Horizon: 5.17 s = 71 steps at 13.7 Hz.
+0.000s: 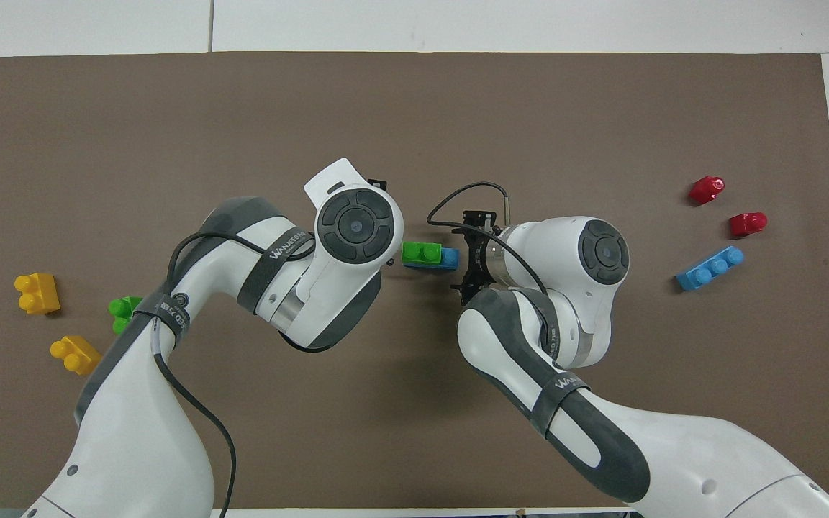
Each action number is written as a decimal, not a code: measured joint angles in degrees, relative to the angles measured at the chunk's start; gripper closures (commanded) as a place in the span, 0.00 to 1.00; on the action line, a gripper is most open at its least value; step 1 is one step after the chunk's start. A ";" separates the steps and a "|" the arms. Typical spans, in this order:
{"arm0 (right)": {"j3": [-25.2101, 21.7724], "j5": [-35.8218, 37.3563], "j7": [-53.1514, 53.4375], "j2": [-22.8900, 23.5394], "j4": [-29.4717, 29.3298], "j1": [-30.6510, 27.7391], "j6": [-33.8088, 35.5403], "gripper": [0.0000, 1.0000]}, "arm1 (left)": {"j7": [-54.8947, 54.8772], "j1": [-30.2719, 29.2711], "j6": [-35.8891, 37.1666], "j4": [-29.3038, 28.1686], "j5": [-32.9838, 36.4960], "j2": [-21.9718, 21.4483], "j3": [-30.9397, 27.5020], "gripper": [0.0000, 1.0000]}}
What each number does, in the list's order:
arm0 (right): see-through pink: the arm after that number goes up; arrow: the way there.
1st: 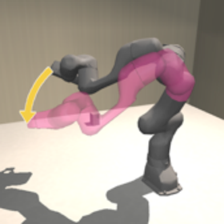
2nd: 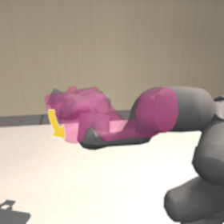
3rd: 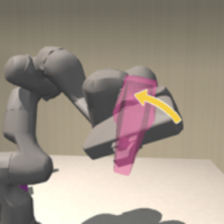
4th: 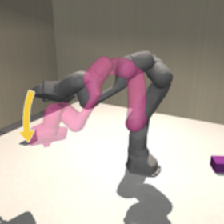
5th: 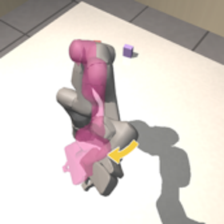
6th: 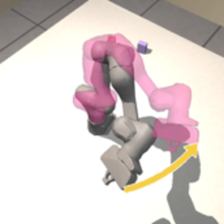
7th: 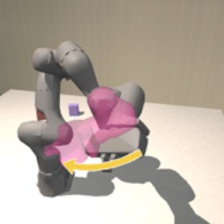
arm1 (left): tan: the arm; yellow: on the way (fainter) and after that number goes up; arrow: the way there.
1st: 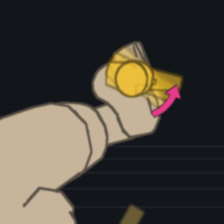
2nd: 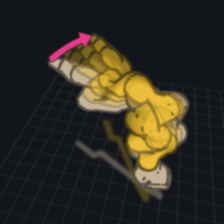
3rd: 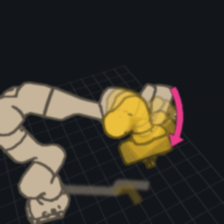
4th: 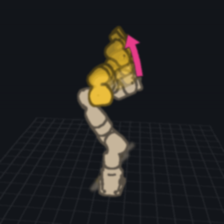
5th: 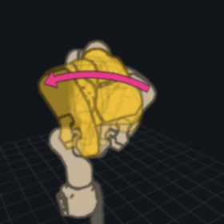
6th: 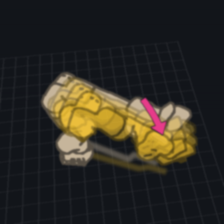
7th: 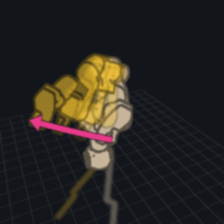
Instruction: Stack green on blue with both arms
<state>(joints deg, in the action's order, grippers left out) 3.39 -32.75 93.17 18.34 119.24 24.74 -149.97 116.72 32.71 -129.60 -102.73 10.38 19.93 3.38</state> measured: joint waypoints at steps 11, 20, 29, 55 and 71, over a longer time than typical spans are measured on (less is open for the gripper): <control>-0.51 0.00 -8.29 0.12 1.75 -6.28 1.10 0.00 | -21.14 -7.86 0.12 -1.17 0.00 -2.43 -0.04 0.00; -0.57 0.08 -14.14 -5.50 0.87 -9.12 7.34 0.00 | -41.79 -16.15 2.03 -1.31 -2.08 -2.73 -0.04 0.00; -1.14 13.05 -50.85 -16.28 -1.19 -17.55 21.72 0.00 | -66.55 -25.61 8.07 -1.20 -8.21 -6.89 -0.07 0.00; -1.80 28.43 -96.97 -25.82 -14.15 -31.25 46.05 0.00 | -112.48 -33.97 33.58 1.13 -9.95 -25.03 -0.27 0.00; -0.84 32.18 -101.12 -25.25 -19.79 -31.03 51.51 0.00 | -111.42 -33.02 34.59 5.24 -10.33 -23.06 -0.10 0.00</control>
<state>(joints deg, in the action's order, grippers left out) 2.55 -0.57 -7.96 -6.91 99.44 -6.29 -98.46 5.30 -0.32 -95.01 -97.49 0.05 -3.13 3.28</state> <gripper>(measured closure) 0.000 0.000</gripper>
